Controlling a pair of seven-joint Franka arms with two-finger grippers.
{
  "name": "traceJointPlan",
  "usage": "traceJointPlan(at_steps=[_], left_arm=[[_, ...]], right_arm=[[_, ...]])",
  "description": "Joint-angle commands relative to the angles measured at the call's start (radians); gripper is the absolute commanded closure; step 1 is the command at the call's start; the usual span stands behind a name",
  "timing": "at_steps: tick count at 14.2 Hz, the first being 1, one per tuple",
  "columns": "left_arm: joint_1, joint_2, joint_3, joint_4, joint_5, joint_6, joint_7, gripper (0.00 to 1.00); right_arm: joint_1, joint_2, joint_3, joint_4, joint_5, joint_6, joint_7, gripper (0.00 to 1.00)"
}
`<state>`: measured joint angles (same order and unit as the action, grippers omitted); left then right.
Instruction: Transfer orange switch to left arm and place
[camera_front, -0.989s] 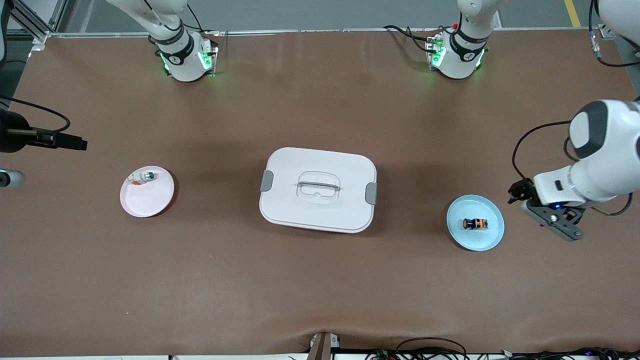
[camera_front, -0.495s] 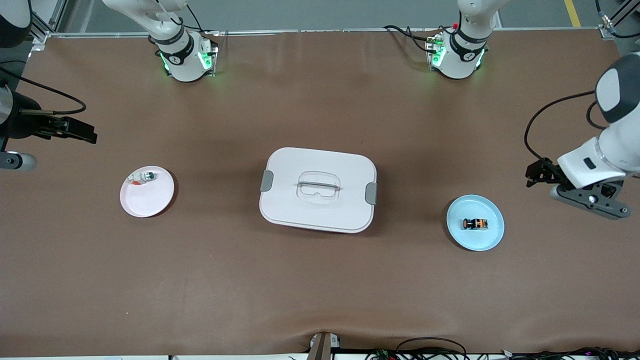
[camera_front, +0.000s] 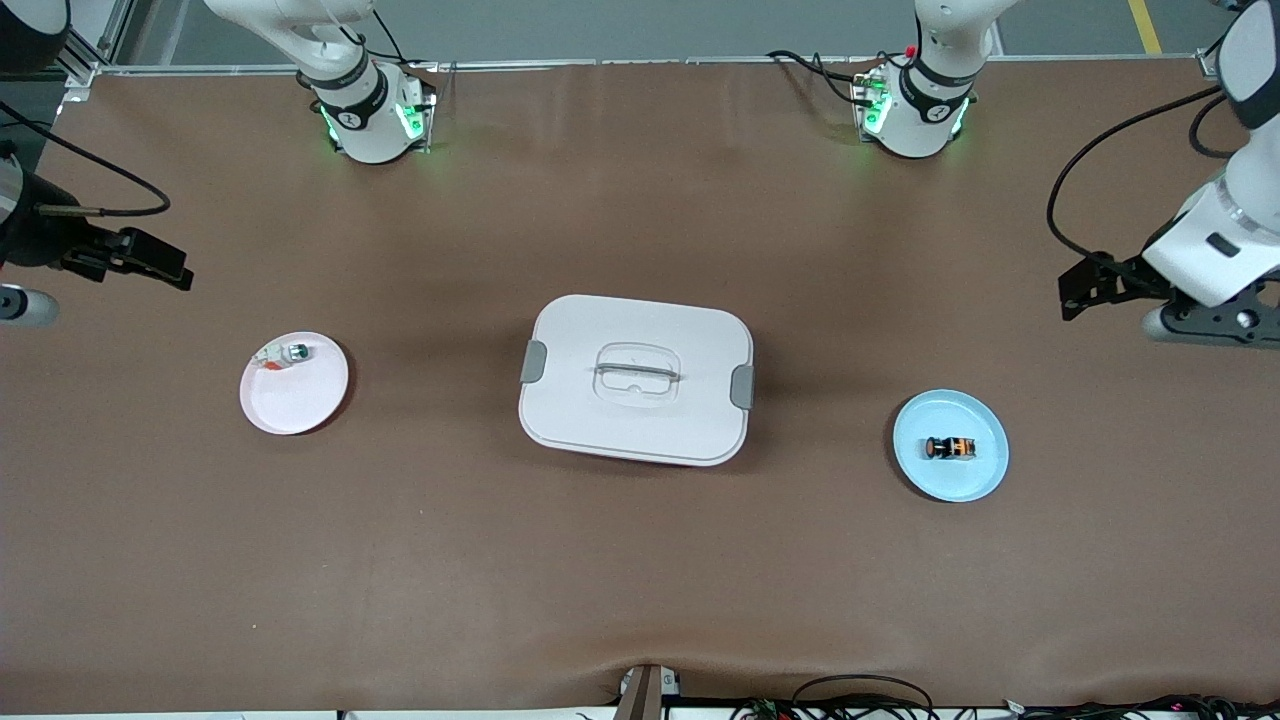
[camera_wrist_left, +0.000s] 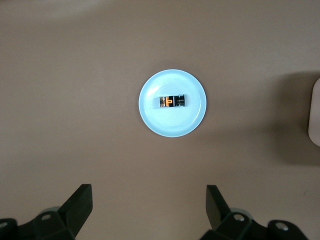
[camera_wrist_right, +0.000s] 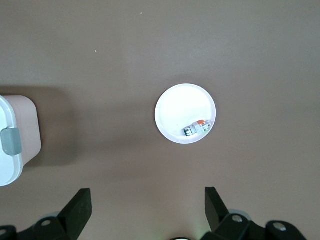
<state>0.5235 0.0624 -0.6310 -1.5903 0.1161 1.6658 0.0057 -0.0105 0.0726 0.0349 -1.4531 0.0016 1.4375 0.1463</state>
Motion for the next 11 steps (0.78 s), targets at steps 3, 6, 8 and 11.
traceJointPlan(at_steps=[3, 6, 8, 11], left_arm=[[-0.174, -0.022, 0.179, 0.058, -0.019, -0.049, 0.003, 0.00], [-0.388, -0.068, 0.426, 0.058, -0.088, -0.121, 0.000, 0.00], [-0.486, -0.093, 0.528, 0.058, -0.111, -0.170, -0.009, 0.00], [-0.554, -0.110, 0.600, 0.059, -0.116, -0.211, -0.010, 0.00]], right_arm=[[0.012, -0.034, -0.018, -0.004, 0.000, 0.009, 0.004, 0.00], [0.001, -0.036, -0.018, 0.017, 0.006, -0.028, 0.004, 0.00], [-0.002, -0.043, -0.039, -0.001, 0.015, -0.026, 0.004, 0.00], [-0.002, -0.076, -0.041, -0.045, 0.018, -0.020, 0.006, 0.00]])
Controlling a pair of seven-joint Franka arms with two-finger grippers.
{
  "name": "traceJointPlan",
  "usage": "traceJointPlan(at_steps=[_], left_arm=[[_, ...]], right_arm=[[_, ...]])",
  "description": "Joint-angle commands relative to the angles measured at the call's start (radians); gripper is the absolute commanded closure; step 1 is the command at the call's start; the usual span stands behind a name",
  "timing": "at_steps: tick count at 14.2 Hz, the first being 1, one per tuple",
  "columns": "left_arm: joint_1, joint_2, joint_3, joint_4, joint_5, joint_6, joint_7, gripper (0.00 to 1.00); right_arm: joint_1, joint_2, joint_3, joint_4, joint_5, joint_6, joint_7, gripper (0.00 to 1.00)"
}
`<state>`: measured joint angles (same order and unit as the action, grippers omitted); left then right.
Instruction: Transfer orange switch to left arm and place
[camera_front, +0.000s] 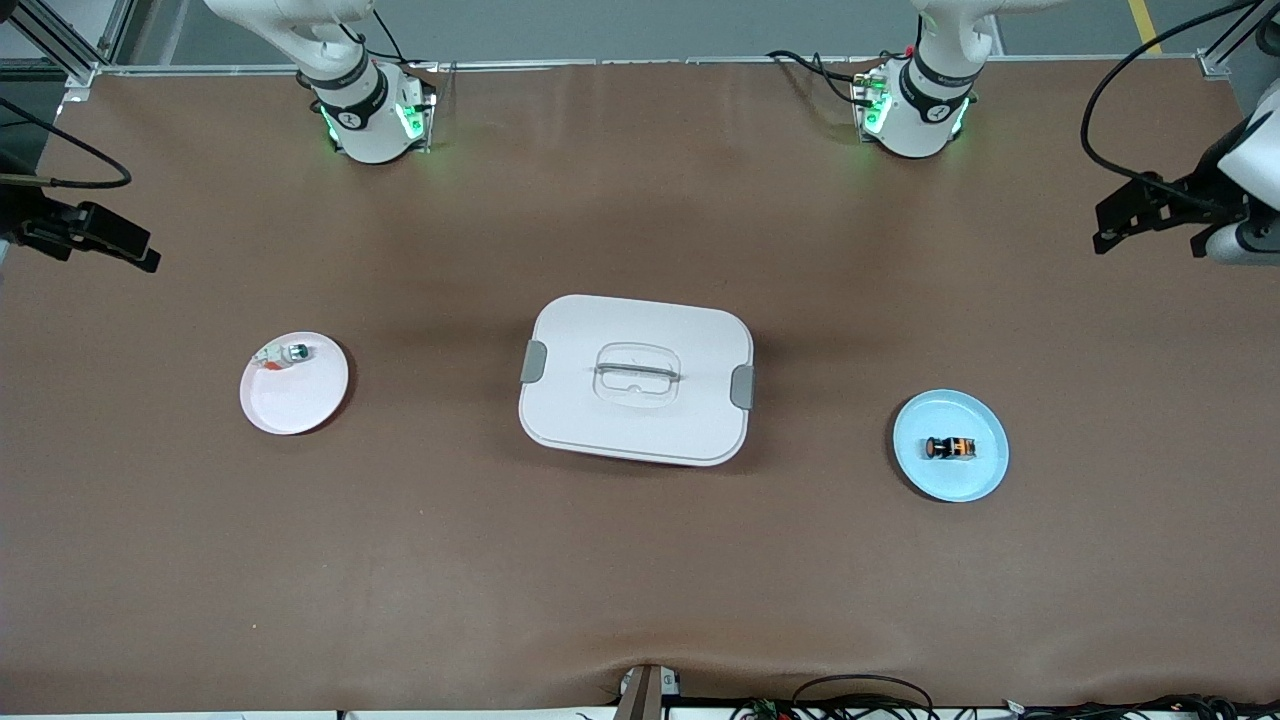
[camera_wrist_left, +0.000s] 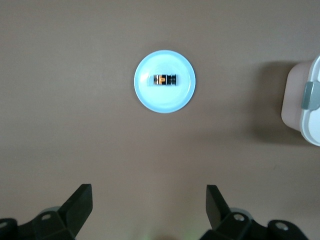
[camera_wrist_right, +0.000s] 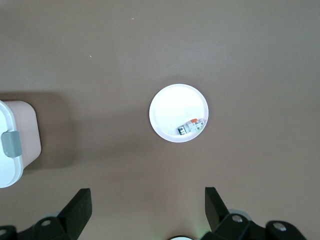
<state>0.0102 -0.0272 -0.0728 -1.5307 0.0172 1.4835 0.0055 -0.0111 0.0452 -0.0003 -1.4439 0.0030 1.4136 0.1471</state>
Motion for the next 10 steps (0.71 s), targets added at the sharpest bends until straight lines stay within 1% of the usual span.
traceJointPlan(at_steps=[1, 5, 10], left_arm=[[-0.045, -0.029, 0.045, 0.000, -0.019, -0.040, -0.019, 0.00], [-0.038, -0.045, 0.031, 0.000, -0.019, -0.069, -0.033, 0.00], [-0.041, -0.051, 0.031, -0.003, -0.019, -0.068, -0.038, 0.00]], right_arm=[[-0.003, -0.056, -0.006, -0.067, 0.018, 0.007, 0.005, 0.00], [-0.004, -0.114, -0.006, -0.151, 0.029, 0.054, 0.005, 0.00], [-0.010, -0.123, -0.007, -0.164, 0.044, 0.053, 0.040, 0.00]])
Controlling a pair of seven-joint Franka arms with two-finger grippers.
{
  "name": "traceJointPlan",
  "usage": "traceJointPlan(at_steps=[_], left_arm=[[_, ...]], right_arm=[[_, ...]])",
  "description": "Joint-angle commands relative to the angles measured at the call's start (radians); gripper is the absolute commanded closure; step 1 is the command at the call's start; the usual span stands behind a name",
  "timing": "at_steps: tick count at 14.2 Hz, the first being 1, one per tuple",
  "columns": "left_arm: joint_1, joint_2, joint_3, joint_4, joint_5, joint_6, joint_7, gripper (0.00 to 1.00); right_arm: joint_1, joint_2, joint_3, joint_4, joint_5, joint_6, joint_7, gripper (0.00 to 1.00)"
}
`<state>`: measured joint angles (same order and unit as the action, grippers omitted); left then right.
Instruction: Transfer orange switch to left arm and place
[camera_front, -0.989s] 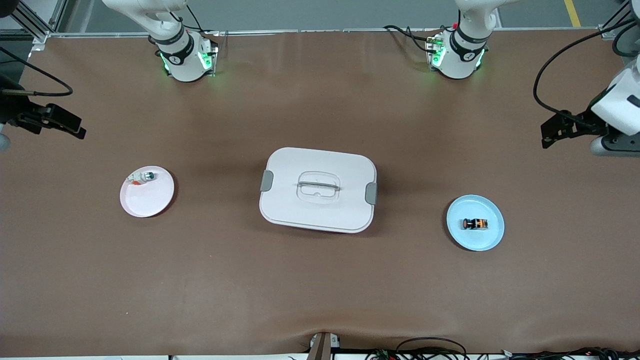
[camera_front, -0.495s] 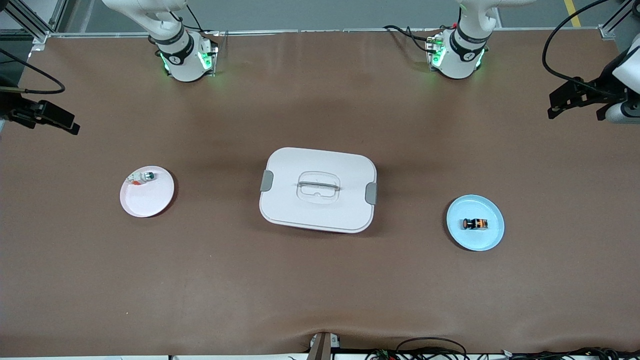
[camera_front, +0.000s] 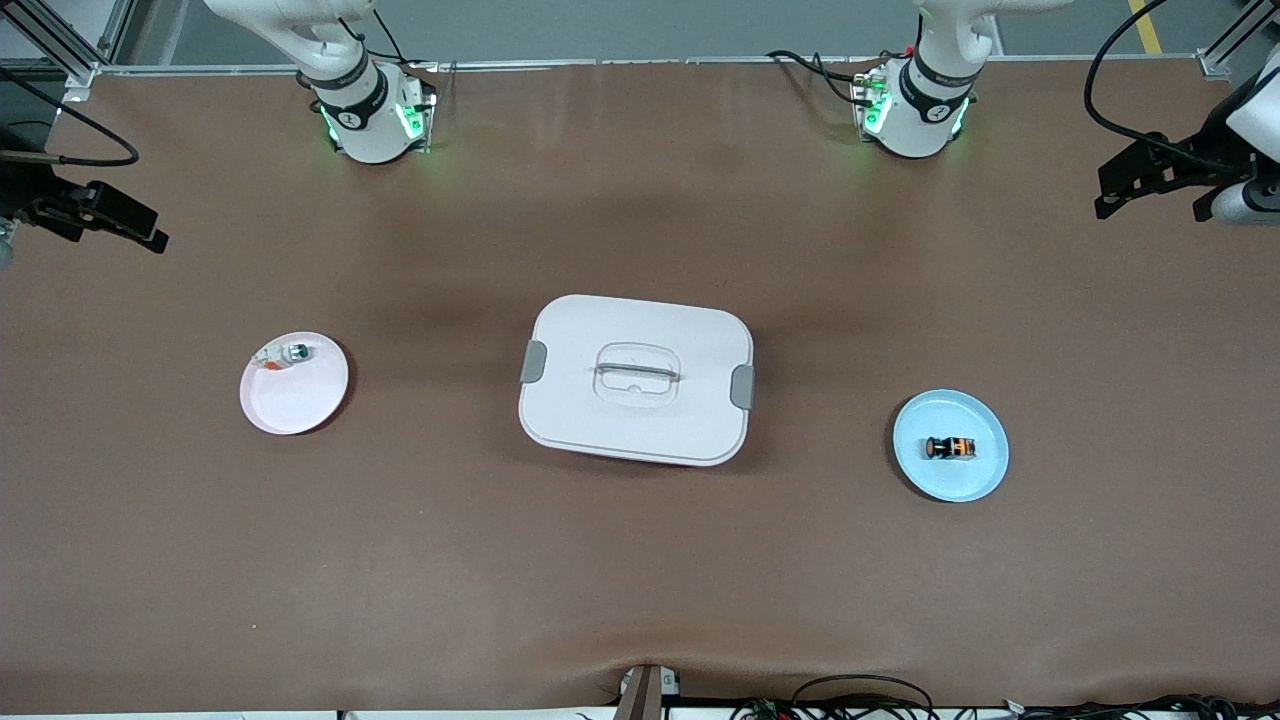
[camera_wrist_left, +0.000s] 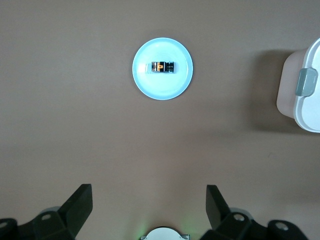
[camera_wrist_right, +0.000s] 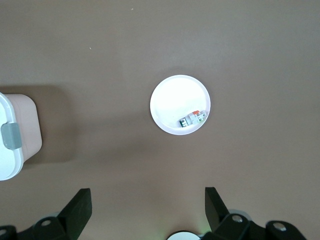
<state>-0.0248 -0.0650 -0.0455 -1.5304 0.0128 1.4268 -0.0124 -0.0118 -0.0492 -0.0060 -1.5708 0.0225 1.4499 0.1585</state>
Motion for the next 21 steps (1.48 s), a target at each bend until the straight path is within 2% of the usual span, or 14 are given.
traceJointPlan(at_steps=[1, 21], left_arm=[[-0.007, -0.010, 0.004, -0.004, -0.014, -0.005, -0.021, 0.00], [-0.001, -0.015, -0.008, -0.022, -0.005, 0.009, -0.092, 0.00]], right_arm=[[-0.011, -0.029, 0.000, -0.037, 0.027, 0.018, 0.033, 0.00], [-0.008, -0.049, 0.001, -0.046, 0.027, 0.027, 0.019, 0.00]])
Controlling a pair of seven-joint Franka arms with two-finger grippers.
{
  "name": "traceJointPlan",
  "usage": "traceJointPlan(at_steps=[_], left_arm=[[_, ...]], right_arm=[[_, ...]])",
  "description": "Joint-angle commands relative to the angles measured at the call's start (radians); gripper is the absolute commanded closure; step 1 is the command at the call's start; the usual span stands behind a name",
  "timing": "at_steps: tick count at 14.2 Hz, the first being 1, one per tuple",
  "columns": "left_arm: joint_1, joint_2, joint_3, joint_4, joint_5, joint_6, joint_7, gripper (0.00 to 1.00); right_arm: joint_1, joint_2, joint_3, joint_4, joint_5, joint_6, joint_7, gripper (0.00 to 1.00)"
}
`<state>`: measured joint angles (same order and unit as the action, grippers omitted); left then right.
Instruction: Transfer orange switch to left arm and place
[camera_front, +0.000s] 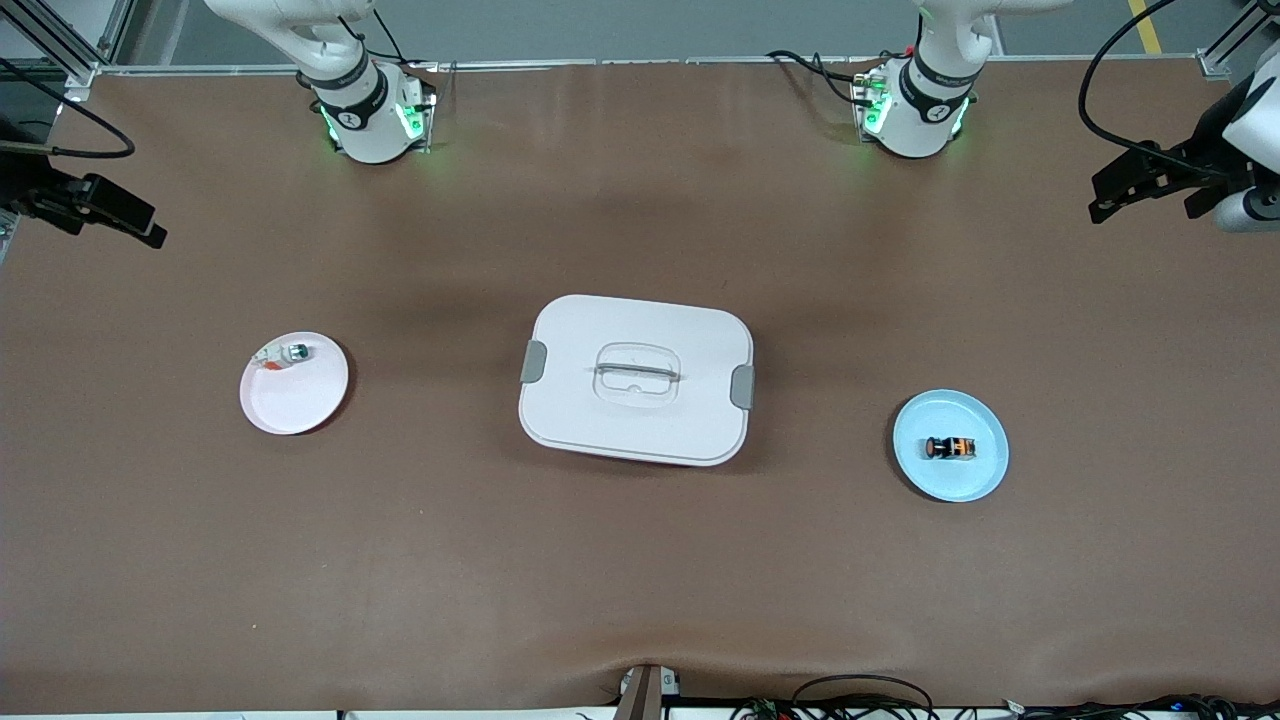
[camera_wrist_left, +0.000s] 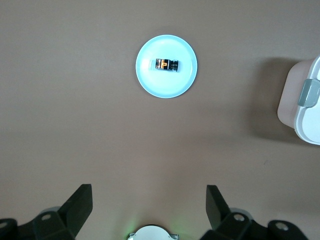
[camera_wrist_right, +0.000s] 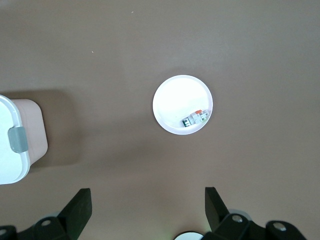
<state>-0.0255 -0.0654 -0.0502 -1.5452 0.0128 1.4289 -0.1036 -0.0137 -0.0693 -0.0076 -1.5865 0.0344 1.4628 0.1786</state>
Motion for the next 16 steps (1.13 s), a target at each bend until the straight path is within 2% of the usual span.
traceJointPlan(at_steps=[1, 16], left_arm=[[-0.001, -0.011, -0.003, -0.003, -0.005, 0.007, 0.001, 0.00], [0.001, -0.011, -0.002, 0.000, -0.005, 0.007, 0.008, 0.00]], right_arm=[[-0.006, -0.030, 0.003, -0.033, 0.015, 0.022, -0.004, 0.00], [-0.002, -0.044, 0.006, -0.050, -0.044, 0.068, -0.099, 0.00]])
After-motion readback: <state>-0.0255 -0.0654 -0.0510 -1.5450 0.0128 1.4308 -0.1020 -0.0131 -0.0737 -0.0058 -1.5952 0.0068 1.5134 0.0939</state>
